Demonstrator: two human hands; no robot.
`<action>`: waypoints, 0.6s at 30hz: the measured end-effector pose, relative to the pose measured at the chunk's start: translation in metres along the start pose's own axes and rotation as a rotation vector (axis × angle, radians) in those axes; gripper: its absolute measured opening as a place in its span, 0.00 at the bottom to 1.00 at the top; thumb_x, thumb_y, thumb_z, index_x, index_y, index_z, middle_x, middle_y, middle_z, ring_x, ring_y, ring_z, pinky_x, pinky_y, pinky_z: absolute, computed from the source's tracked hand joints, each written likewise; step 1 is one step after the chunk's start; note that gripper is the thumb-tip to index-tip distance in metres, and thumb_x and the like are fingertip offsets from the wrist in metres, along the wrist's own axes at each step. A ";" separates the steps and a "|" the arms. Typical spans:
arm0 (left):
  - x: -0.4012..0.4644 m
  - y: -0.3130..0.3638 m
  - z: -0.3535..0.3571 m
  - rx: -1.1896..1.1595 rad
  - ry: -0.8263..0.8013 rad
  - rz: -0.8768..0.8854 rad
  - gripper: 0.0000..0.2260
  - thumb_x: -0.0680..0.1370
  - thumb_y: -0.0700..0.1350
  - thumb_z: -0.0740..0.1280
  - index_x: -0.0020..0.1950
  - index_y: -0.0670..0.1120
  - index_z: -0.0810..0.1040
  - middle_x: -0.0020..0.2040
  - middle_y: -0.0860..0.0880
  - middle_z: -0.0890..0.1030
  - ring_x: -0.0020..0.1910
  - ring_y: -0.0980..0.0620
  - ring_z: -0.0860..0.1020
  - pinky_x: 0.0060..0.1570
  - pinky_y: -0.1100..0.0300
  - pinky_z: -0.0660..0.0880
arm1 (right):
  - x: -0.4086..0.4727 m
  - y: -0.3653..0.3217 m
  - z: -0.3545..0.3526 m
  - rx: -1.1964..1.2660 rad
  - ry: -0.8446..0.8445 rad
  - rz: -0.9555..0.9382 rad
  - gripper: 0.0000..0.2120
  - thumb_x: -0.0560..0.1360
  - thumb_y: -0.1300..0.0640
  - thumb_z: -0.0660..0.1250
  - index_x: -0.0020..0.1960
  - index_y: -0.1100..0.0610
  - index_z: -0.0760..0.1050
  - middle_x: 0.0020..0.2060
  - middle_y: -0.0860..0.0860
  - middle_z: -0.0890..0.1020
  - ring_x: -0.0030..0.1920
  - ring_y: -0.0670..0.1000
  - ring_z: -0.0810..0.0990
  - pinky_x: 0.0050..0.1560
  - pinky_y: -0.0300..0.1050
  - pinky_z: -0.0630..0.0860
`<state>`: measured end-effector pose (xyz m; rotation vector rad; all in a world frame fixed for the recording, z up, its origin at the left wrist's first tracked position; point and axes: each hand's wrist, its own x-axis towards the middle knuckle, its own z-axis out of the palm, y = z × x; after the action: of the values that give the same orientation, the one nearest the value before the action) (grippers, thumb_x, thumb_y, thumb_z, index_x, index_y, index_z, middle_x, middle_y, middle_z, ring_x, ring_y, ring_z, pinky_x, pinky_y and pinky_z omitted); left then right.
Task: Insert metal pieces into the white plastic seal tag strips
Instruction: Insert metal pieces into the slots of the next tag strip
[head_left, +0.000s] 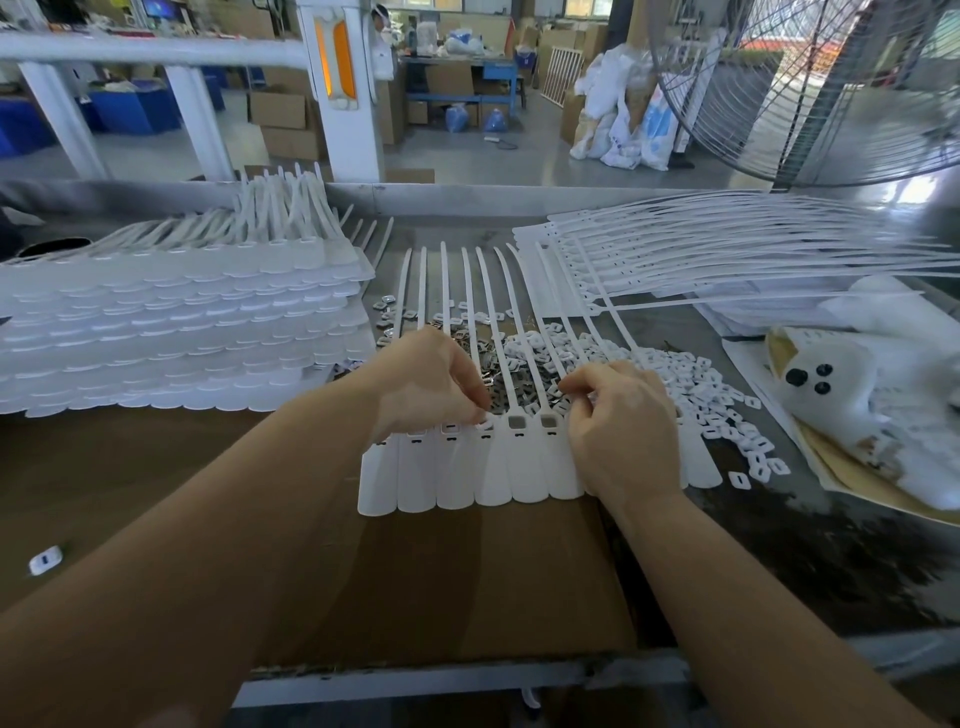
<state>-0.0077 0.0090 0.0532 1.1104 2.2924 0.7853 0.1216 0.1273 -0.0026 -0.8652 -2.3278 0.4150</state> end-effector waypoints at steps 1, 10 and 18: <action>0.000 0.001 0.001 0.016 0.002 0.000 0.04 0.71 0.40 0.72 0.41 0.48 0.84 0.42 0.52 0.82 0.45 0.49 0.80 0.49 0.53 0.79 | 0.000 0.000 0.000 0.001 0.002 -0.001 0.10 0.75 0.61 0.61 0.51 0.55 0.79 0.48 0.50 0.80 0.53 0.51 0.72 0.55 0.44 0.65; 0.003 0.004 0.004 0.088 -0.002 -0.003 0.05 0.71 0.39 0.71 0.39 0.49 0.83 0.41 0.49 0.82 0.44 0.48 0.81 0.47 0.50 0.80 | 0.000 -0.001 0.000 -0.011 0.002 -0.002 0.10 0.75 0.61 0.61 0.51 0.55 0.79 0.48 0.50 0.80 0.52 0.51 0.72 0.55 0.45 0.66; 0.008 0.008 0.002 0.063 -0.072 -0.075 0.03 0.71 0.39 0.71 0.42 0.46 0.82 0.42 0.50 0.80 0.43 0.52 0.77 0.39 0.61 0.75 | 0.000 -0.002 0.001 -0.010 0.011 -0.002 0.09 0.75 0.61 0.61 0.50 0.55 0.79 0.47 0.49 0.79 0.51 0.51 0.72 0.55 0.45 0.67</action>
<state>-0.0065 0.0199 0.0554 1.0554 2.2982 0.6379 0.1202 0.1260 -0.0026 -0.8673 -2.3228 0.3971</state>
